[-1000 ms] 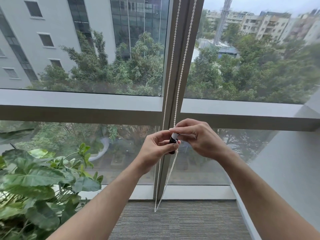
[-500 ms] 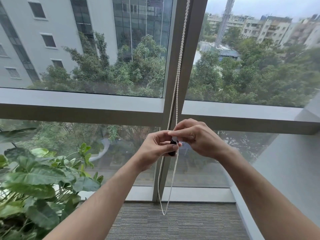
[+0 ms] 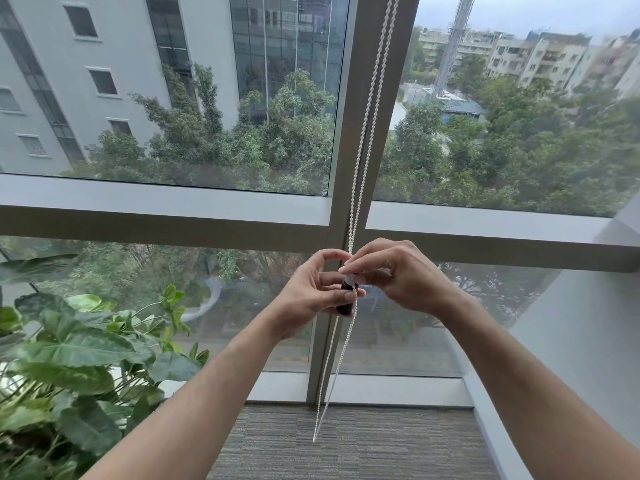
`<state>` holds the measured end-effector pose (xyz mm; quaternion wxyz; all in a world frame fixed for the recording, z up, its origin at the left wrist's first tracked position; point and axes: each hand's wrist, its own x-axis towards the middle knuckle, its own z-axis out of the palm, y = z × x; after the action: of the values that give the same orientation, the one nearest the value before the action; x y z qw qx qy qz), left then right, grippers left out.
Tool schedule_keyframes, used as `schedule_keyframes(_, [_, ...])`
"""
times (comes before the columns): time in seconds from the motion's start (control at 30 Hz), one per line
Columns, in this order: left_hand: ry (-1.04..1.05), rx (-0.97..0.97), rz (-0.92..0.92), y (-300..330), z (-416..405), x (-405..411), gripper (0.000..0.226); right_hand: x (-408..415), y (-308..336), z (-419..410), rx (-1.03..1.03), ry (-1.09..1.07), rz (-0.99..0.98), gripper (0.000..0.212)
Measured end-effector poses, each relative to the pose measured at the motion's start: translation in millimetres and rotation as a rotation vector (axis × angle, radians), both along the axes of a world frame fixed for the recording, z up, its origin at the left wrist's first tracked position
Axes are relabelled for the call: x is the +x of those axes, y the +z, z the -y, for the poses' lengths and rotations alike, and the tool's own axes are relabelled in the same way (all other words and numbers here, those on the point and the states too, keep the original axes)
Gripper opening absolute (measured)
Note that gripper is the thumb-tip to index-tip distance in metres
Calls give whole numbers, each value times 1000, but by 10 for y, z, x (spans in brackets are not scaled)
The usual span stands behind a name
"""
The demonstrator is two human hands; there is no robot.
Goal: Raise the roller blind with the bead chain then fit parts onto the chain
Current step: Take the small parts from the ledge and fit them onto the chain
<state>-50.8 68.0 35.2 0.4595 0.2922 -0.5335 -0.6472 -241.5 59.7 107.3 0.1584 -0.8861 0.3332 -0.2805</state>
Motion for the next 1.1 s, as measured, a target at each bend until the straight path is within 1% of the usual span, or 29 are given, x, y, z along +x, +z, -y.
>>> schedule_keyframes(0.2, [-3, 5, -6, -1, 20, 14, 59, 3, 16, -2, 6, 10, 38, 17])
schedule_keyframes(0.47, [-24, 15, -4, -31, 26, 19, 60, 14, 50, 3, 47, 13, -25, 16])
schedule_keyframes(0.6, [-61, 24, -20, -12, 28, 41, 60, 13, 67, 2, 46, 17, -17, 17])
schedule_keyframes(0.73, [-99, 10, -21, 41, 31, 78, 58, 2, 99, -10, 26, 28, 6, 19])
schedule_keyframes(0.87, [-98, 7, -75, 114, 35, 74, 59, 31, 151, -11, -16, 47, 44, 18])
schedule_keyframes(0.97, [-89, 2, -112, 158, 36, 75, 55, 56, 168, -16, -51, 26, 62, 18])
schedule_keyframes(1.1, [-79, 4, -105, 178, 34, 89, 55, 82, 162, -31, -73, 5, 58, 20])
